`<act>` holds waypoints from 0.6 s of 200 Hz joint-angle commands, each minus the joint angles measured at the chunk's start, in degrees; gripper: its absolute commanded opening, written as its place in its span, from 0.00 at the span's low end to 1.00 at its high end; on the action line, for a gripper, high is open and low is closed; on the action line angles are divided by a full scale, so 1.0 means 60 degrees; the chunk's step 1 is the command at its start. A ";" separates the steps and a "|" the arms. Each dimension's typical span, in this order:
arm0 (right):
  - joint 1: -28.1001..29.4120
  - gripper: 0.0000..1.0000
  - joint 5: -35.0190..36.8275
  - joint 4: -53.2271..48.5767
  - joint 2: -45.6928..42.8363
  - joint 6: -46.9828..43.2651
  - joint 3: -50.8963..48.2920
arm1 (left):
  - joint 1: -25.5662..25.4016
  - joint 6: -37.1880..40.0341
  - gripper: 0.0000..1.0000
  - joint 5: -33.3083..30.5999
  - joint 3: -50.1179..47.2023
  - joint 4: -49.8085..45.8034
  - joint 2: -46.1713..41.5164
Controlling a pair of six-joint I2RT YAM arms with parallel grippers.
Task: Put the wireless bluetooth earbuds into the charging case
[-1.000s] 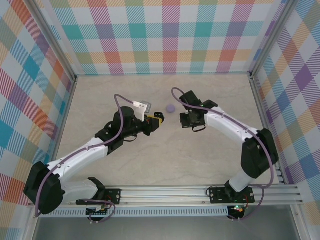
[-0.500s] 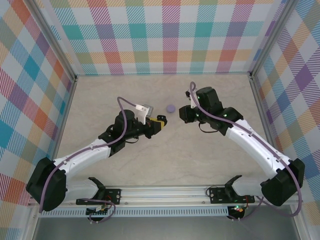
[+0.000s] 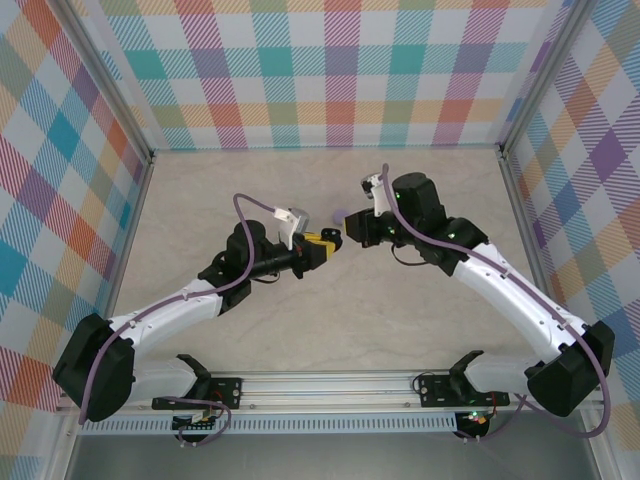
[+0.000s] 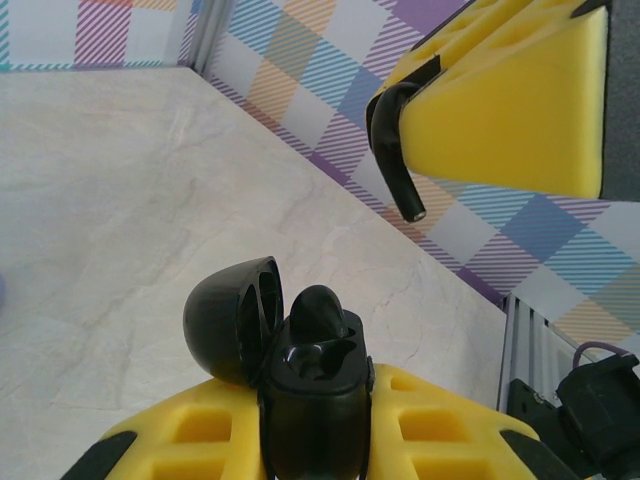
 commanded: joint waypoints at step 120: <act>0.0330 0.17 -0.0284 0.0299 0.0383 -0.0265 0.0333 | -0.0305 -0.0263 0.06 0.0414 0.0592 0.0409 0.0262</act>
